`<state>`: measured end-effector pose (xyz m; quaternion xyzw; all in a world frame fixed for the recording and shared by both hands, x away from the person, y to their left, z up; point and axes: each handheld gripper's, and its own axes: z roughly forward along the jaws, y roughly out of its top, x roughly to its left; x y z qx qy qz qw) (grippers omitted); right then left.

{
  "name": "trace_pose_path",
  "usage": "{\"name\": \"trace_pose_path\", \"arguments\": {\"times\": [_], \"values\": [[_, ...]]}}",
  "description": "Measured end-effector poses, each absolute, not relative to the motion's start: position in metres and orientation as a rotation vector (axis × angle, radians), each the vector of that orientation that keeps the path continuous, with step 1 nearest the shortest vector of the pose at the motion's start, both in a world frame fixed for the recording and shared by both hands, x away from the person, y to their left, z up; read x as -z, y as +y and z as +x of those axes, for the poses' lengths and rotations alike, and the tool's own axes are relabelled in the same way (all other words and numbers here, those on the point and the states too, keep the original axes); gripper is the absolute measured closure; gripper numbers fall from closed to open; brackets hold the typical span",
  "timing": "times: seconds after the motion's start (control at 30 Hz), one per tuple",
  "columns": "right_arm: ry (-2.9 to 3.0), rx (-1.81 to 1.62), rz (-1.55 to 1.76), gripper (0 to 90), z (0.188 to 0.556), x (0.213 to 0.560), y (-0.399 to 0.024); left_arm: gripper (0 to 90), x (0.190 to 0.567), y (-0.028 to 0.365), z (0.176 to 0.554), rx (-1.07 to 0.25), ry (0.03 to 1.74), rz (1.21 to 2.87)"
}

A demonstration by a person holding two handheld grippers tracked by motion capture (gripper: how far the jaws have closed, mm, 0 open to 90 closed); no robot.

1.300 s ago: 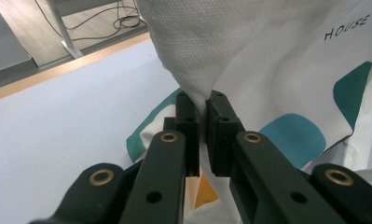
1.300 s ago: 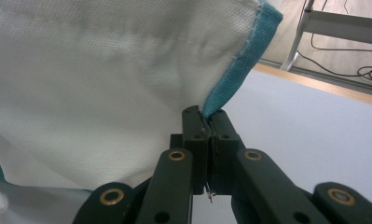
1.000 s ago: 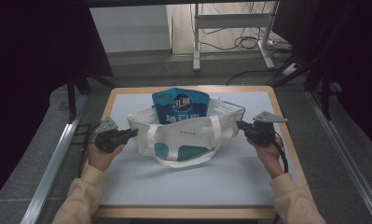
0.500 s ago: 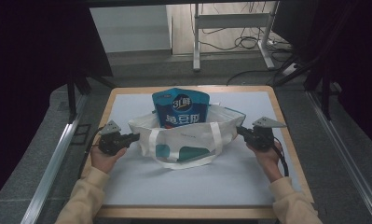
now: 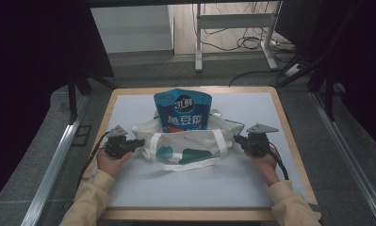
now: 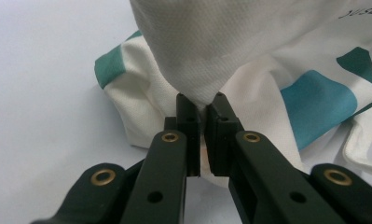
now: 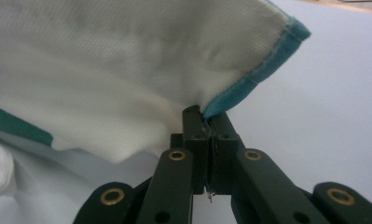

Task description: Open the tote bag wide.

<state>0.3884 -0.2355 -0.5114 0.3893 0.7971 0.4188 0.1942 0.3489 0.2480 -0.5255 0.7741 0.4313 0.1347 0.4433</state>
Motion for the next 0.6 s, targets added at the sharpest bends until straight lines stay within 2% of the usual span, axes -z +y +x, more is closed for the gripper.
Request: {"name": "trace_pose_path", "arguments": {"times": [0.6], "values": [[2.26,-1.141,1.092,87.2,0.3885,0.5145,-0.2337,86.5,0.53,0.2436,0.3486,-0.342,1.092,1.947]]}}
